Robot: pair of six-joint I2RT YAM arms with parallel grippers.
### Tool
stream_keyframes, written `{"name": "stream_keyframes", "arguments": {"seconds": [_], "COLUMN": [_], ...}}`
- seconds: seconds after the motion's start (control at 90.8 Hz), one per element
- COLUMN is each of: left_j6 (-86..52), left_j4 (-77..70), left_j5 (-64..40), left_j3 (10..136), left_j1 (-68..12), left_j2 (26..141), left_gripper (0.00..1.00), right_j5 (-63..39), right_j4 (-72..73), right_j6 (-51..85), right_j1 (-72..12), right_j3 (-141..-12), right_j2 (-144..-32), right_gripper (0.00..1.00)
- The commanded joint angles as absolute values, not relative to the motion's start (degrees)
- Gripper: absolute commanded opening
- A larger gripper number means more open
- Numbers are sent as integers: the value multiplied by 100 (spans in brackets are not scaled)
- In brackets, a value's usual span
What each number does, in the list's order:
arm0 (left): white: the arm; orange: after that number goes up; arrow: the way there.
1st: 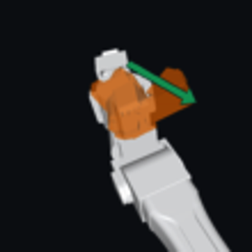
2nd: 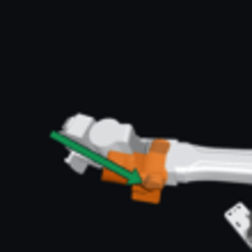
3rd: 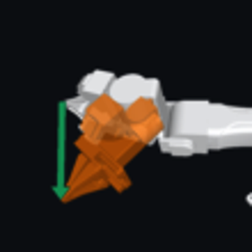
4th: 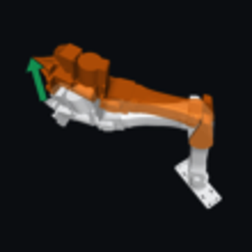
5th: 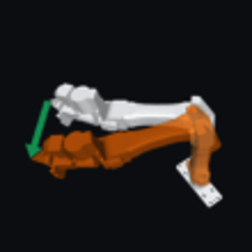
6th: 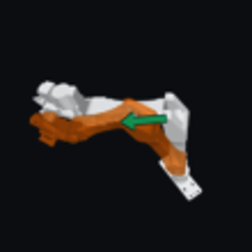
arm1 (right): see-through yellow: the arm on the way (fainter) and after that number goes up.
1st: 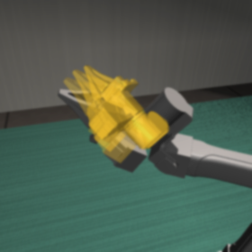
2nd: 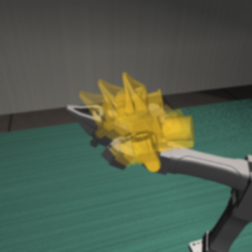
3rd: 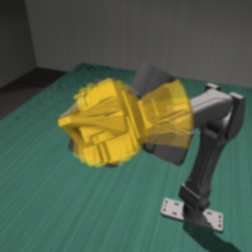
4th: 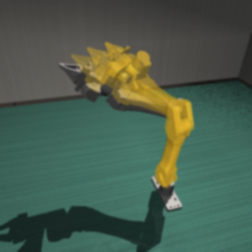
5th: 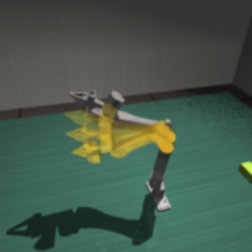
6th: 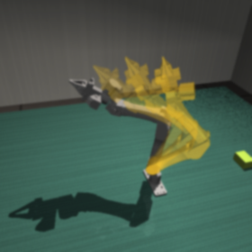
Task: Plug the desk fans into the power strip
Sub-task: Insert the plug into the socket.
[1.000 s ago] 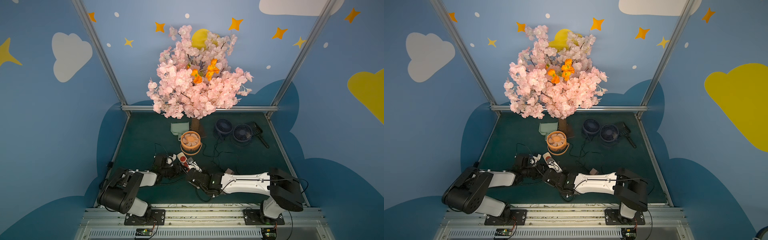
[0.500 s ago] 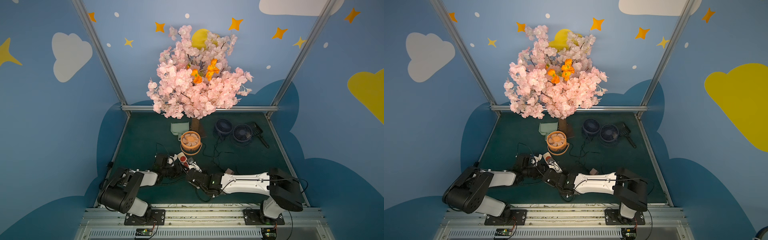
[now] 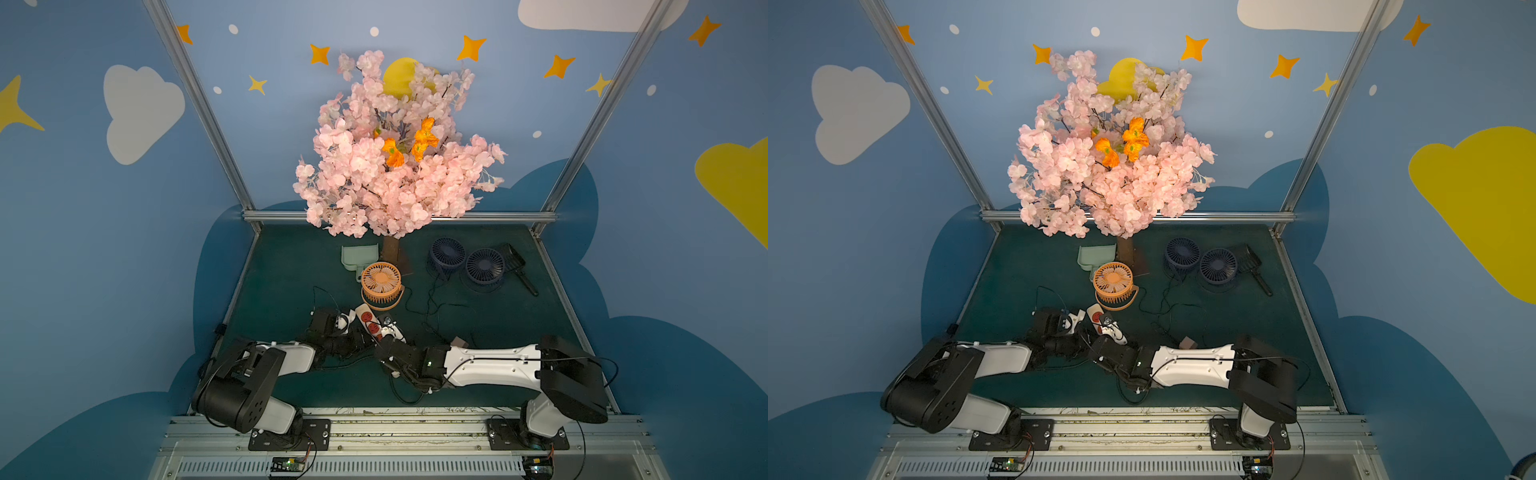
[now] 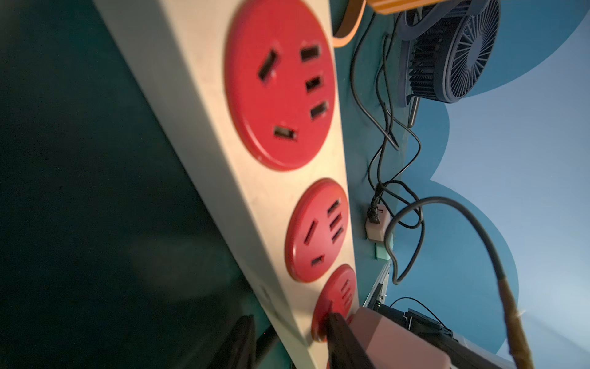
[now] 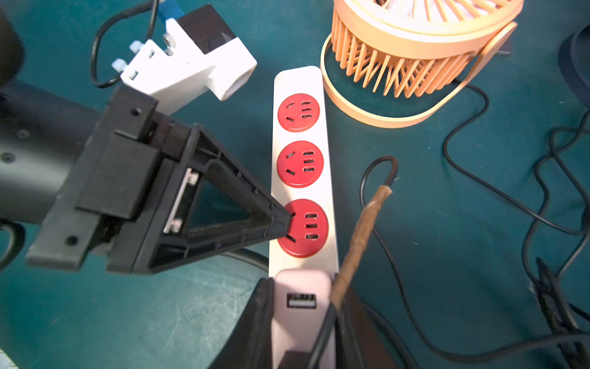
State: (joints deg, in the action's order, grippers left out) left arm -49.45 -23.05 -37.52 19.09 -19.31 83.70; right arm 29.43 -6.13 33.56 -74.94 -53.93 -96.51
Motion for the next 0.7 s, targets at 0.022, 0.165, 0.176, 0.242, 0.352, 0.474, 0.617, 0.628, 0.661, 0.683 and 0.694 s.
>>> {"name": "stream_keyframes", "arguments": {"seconds": [0.022, 0.165, 0.176, 0.242, 0.352, 0.474, 0.617, 0.628, 0.661, 0.683, 0.694], "left_j6": [-4794, -4773, -4773, -4747, -4696, -4645, -4565, -4541, -4479, -4433, -4401], "left_j4": [-1787, -1740, -1740, -1740, -1740, -1740, -1647, -1615, -1507, -1418, -1355], "left_j5": [-3660, -3665, -3665, -3661, -3645, -3659, -3594, -3581, -3524, -3474, -3451], "left_j3": [1928, 1962, 1961, 1969, 1982, 2008, 2061, 2072, 2104, 2134, 2153], "left_j1": [-1968, -1986, -1986, -1999, -2006, -2019, -2029, -2030, -2026, -2029, -2030], "left_j2": [8266, 8254, 8254, 8245, 8215, 8128, 7867, 7827, 7709, 7631, 7591], "left_gripper": [40, 40, 40, 41, 40, 41, 42, 42, 43, 43, 43], "right_j5": [876, 924, 936, 973, 1099, 1223, 1296, 1298, 1311, 1332, 1338], "right_j4": [-2982, -3053, -3051, -3052, -3059, -3267, -3426, -3427, -3420, -3415, -3417], "right_j6": [3840, 3899, 3905, 3895, 3753, 3282, 2648, 2616, 2520, 2469, 2447], "right_j1": [-7360, -7413, -7420, -7462, -7611, -7642, -7548, -7536, -7501, -7485, -7469], "right_j3": [-4305, -4326, -4321, -4314, -4319, -4550, -5245, -5303, -5476, -5612, -5671], "right_j2": [-10944, -10943, -10938, -10867, -10533, -10206, -9942, -9924, -9850, -9801, -9779], "right_gripper": [0, 0, 0, 0, 0, 3, 18, 20, 27, 30, 32]}}
